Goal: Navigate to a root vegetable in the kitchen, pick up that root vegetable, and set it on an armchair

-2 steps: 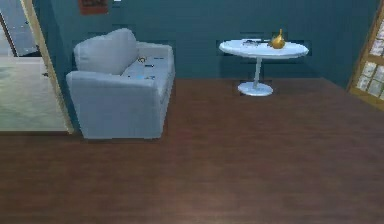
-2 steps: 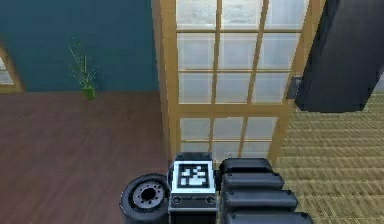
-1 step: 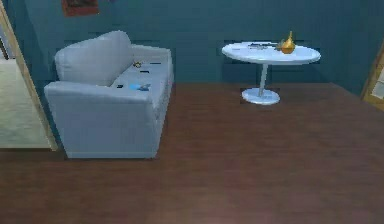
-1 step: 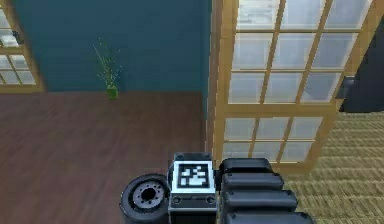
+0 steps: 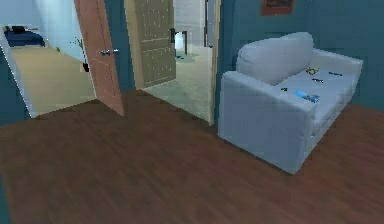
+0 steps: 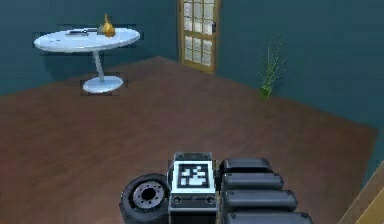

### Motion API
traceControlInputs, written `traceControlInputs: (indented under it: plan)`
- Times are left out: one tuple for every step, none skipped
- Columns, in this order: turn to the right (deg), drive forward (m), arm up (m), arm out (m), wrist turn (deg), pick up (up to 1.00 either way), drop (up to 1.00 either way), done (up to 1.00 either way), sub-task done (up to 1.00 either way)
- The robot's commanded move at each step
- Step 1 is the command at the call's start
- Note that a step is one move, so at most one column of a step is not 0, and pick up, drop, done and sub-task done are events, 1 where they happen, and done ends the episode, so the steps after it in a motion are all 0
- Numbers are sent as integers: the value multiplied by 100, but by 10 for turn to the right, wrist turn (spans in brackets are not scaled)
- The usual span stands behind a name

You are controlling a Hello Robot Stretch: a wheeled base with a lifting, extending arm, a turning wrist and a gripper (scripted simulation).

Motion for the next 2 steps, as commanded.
traceControlInputs:
  plan:
    - [0,35,0,0,0,0,0,0,0]
    - [-60,0,0,0,0,0,0,0,0]
